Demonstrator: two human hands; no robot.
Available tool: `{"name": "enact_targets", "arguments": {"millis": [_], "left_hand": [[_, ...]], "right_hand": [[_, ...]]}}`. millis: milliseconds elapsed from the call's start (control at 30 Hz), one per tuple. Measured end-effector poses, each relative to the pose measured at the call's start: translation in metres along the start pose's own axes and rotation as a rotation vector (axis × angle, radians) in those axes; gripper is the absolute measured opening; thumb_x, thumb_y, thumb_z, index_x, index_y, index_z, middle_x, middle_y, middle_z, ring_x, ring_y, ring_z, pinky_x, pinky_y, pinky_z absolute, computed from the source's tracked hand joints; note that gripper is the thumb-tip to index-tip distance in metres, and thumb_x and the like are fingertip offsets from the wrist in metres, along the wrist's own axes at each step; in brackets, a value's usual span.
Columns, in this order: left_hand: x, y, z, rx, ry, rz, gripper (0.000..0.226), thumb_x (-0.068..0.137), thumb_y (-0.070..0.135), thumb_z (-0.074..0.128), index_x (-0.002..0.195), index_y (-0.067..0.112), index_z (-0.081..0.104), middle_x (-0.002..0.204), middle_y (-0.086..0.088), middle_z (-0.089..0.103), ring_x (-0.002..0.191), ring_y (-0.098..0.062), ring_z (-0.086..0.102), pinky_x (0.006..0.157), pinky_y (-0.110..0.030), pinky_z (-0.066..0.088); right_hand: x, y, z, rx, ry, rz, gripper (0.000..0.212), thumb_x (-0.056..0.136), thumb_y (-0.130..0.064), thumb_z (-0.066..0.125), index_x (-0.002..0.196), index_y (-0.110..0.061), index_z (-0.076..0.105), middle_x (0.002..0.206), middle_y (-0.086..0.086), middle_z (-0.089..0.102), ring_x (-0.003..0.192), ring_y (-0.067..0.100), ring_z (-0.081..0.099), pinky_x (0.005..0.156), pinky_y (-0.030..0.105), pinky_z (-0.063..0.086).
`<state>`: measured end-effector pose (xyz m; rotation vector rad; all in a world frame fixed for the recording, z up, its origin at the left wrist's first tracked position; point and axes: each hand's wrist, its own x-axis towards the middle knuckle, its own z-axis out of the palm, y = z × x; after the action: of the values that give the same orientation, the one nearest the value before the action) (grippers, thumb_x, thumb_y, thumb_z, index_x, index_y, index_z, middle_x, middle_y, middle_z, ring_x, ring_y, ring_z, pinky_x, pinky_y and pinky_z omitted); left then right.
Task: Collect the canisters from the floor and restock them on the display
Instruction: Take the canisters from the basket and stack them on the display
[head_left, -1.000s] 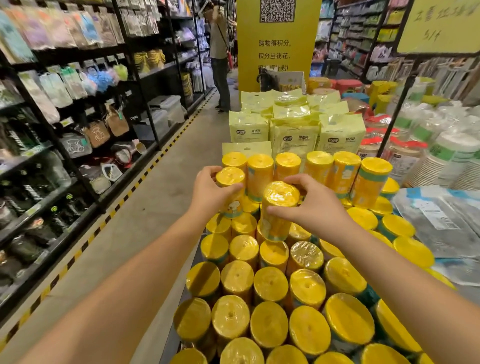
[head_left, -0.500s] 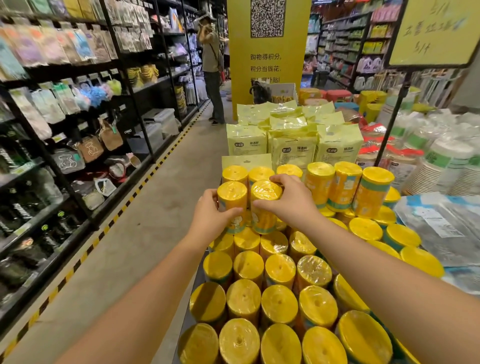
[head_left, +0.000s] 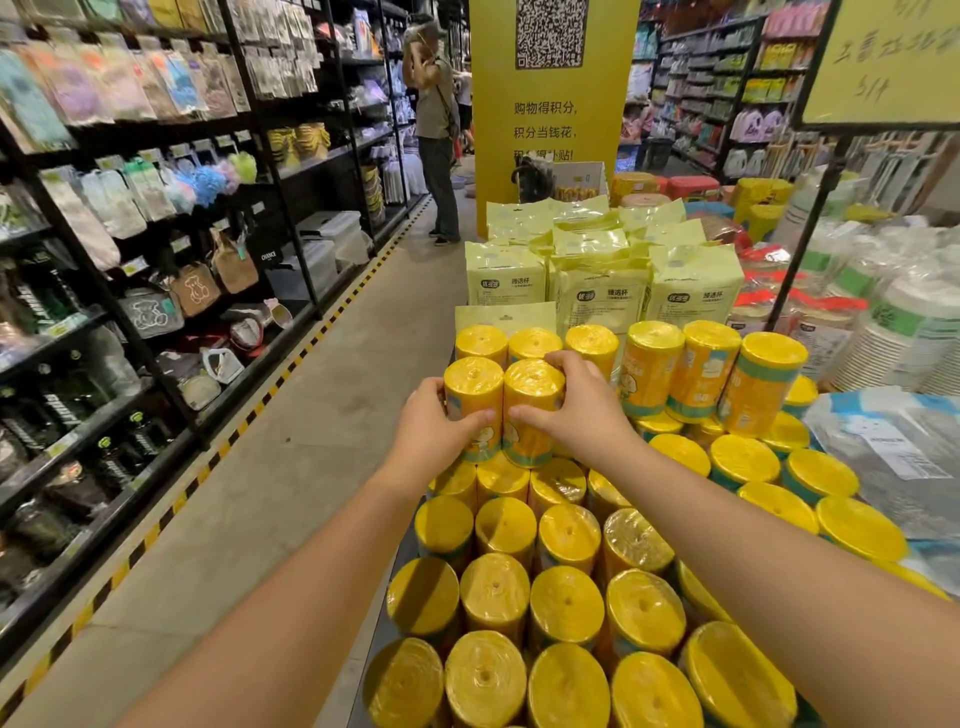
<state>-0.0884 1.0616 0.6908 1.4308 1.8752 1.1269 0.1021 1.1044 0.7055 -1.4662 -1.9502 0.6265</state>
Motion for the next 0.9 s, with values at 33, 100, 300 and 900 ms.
{"name": "enact_targets", "arguments": {"millis": [33,100,300,900], "left_hand": [[-0.001,0.003,-0.002,0.011,-0.006,-0.006,0.072,0.077,0.041,0.086,0.134,0.018,0.049,0.133,-0.001,0.058,0.118,-0.016,0.057,0.096,-0.039,0.054],[-0.005,0.009,-0.008,0.033,-0.019,-0.012,0.077,0.077,0.039,0.087,0.138,0.017,0.046,0.138,-0.002,0.054,0.117,-0.013,0.052,0.094,-0.033,0.051],[-0.035,0.034,-0.037,0.297,0.042,0.076,0.087,0.078,0.040,0.085,0.148,0.016,0.039,0.144,-0.005,0.046,0.131,-0.020,0.048,0.097,-0.029,0.042],[-0.304,0.053,-0.099,0.910,0.001,0.252,0.055,0.091,0.039,0.067,0.139,0.022,0.046,0.143,-0.004,0.039,0.135,-0.027,0.035,0.106,-0.040,0.039]], "right_hand": [[0.000,0.000,-0.002,-0.010,-0.009,-0.006,0.091,0.075,-0.050,0.085,0.149,-0.021,0.039,0.147,0.004,0.043,0.134,0.022,0.046,0.101,0.029,0.039],[-0.003,-0.002,-0.010,-0.041,-0.019,-0.027,0.092,0.076,-0.052,0.084,0.150,-0.021,0.038,0.148,0.004,0.042,0.134,0.022,0.046,0.104,0.032,0.041],[-0.030,-0.023,-0.036,-0.399,-0.042,-0.200,0.083,0.085,-0.053,0.074,0.151,-0.019,0.036,0.148,0.005,0.041,0.137,0.026,0.042,0.106,0.042,0.044],[-0.272,-0.097,-0.081,-0.574,-0.294,-0.559,0.059,0.089,-0.052,0.064,0.140,-0.029,0.044,0.136,-0.002,0.049,0.125,0.023,0.049,0.093,0.038,0.051]]}}
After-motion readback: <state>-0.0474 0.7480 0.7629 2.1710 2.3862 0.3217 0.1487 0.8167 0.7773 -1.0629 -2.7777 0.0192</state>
